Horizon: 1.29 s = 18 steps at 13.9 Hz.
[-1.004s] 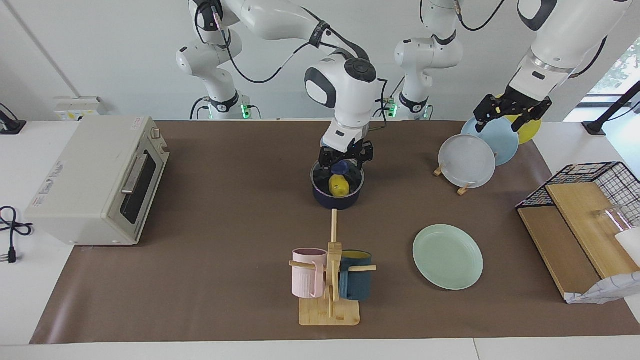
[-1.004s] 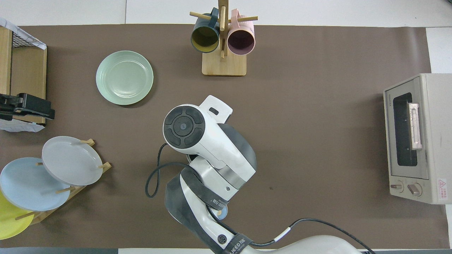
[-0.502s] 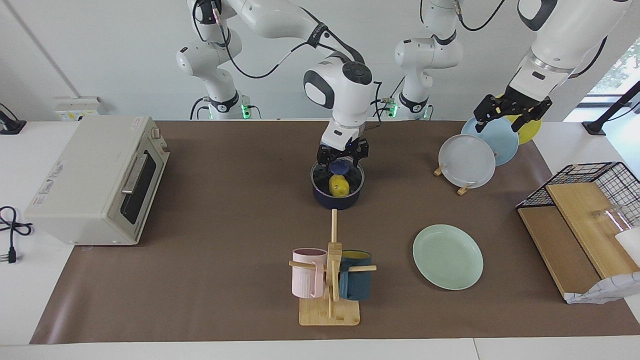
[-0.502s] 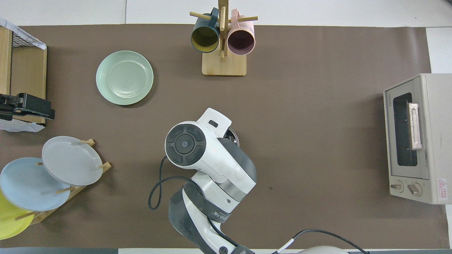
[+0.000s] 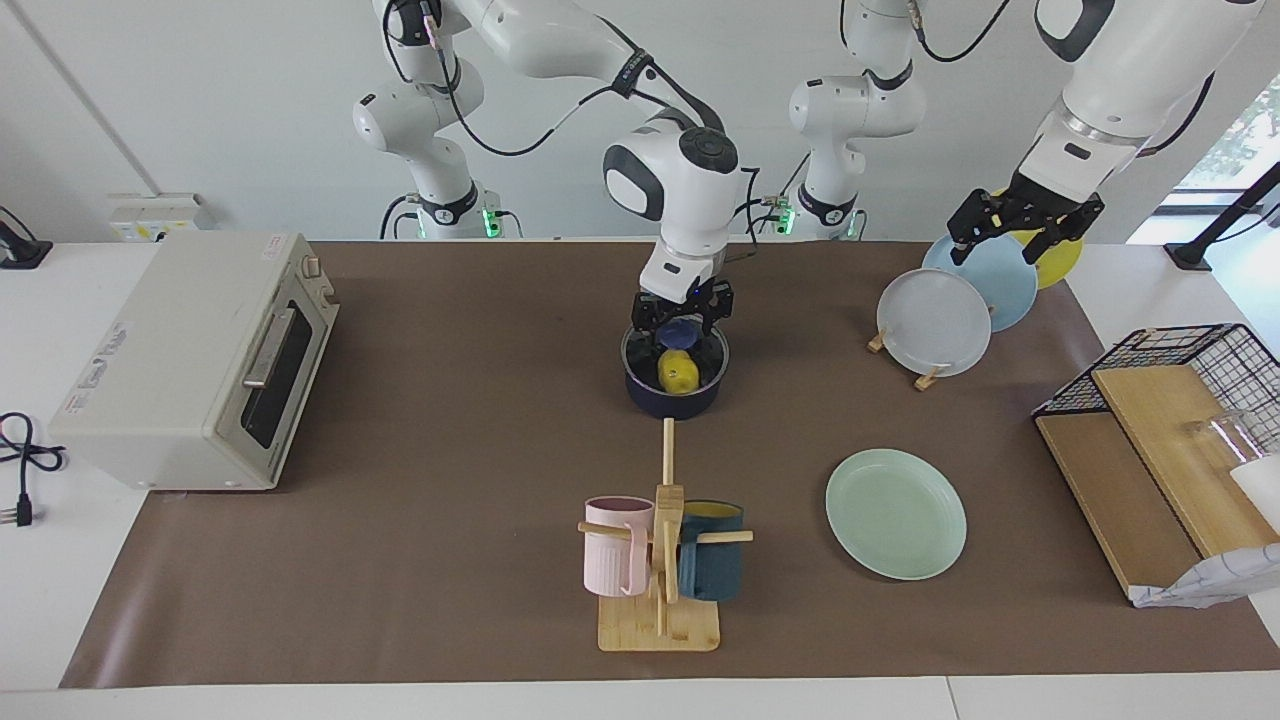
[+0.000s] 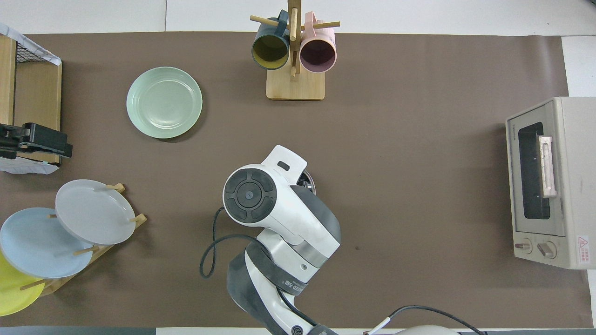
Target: Transfer potato from pot to plate
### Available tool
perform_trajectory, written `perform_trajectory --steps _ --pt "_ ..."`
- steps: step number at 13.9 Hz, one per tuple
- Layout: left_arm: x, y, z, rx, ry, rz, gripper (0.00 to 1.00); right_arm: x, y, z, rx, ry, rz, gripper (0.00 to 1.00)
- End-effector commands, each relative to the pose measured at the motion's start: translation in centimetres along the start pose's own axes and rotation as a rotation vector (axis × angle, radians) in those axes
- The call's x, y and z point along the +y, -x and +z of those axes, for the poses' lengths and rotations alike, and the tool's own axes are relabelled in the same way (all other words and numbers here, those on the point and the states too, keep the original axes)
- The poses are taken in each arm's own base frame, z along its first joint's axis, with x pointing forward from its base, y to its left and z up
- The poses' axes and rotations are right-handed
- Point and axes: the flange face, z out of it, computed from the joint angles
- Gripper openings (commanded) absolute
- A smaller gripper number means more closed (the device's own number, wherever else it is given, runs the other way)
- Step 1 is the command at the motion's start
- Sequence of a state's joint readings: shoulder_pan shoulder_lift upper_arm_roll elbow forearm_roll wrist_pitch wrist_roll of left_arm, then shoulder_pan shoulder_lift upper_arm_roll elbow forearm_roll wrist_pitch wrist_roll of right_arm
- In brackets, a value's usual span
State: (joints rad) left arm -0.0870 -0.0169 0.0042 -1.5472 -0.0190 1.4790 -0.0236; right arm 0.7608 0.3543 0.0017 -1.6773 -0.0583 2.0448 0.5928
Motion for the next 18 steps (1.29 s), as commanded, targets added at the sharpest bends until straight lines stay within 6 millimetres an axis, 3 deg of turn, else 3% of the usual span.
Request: perform_trajectory --steps 1,5,6,9,11,14,16,18 --pt "-0.2 0.8 -0.2 0.002 0.009 -0.012 1.0 0.5 0.5 -0.4 0.018 -0.004 0.005 0.88" --pt "-0.2 0.8 -0.1 0.001 0.009 -0.012 1.0 0.4 0.4 -0.4 0.021 -0.005 0.004 0.72" --pt "-0.2 0.8 -0.1 0.001 0.009 -0.014 1.0 0.4 0.4 -0.4 0.021 -0.005 0.004 0.63" --pt "-0.3 0.8 -0.1 0.001 0.009 -0.017 1.0 0.5 0.3 -0.6 0.027 -0.008 -0.002 0.26" --pt "-0.2 0.7 -0.2 0.008 0.009 -0.014 1.0 1.1 -0.3 -1.5 0.035 -0.008 -0.004 0.26" --pt "-0.3 0.3 -0.4 0.037 0.01 -0.019 1.0 3.9 -1.1 -5.6 0.069 -0.02 -0.022 0.26" --pt "-0.2 -0.4 -0.1 0.089 0.011 -0.015 1.0 6.7 -2.1 -5.7 0.047 -0.001 -0.115 0.26" --pt "0.7 -0.7 -0.2 0.117 0.01 0.0 1.0 11.4 -3.2 -6.2 0.026 0.014 -0.148 0.25"
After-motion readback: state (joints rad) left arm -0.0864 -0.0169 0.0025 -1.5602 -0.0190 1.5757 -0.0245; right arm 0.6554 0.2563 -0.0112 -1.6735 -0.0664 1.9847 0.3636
